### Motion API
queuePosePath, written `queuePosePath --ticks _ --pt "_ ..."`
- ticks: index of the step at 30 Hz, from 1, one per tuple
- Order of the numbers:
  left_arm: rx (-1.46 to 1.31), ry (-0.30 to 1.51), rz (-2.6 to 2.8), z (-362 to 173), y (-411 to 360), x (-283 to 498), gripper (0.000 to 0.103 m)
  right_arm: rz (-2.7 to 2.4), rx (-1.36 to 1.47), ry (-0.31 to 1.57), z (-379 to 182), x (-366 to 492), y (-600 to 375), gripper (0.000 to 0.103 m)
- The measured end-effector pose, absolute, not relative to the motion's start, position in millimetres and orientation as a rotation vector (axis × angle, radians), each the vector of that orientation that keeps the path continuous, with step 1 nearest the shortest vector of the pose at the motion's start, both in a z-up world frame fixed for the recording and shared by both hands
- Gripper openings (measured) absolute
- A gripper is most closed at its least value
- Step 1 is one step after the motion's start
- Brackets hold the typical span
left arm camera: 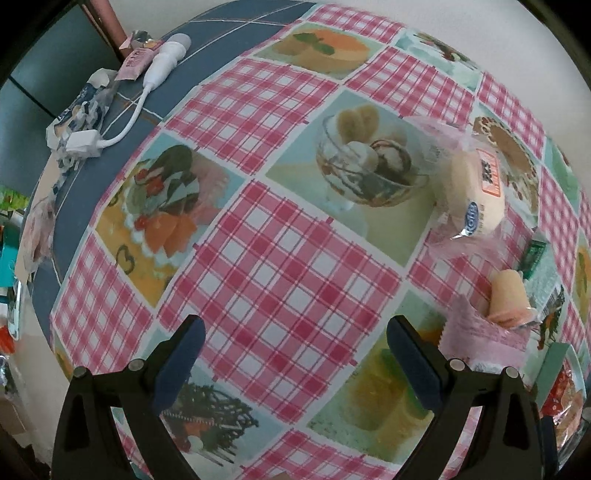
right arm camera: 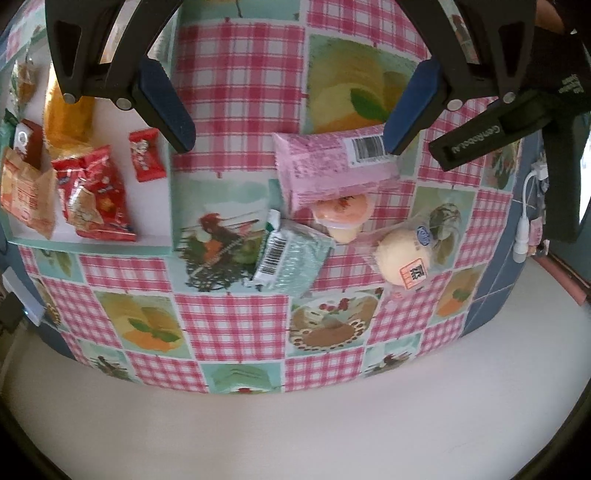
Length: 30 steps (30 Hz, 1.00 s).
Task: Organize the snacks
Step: 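Grasp the pink wrapped cake with the right tool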
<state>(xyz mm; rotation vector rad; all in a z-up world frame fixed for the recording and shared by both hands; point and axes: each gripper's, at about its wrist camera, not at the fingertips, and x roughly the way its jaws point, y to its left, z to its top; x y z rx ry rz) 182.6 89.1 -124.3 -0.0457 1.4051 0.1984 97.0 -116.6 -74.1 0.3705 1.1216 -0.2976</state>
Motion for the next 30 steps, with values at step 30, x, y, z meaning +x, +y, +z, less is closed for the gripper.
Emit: queuePosePath --ticks 30 --pt "-0.121 1.413 0.284 -167.5 165.3 223.1 0.099 -0.258 0.308 1.201 -119.9 142.9 -76.7 0.102"
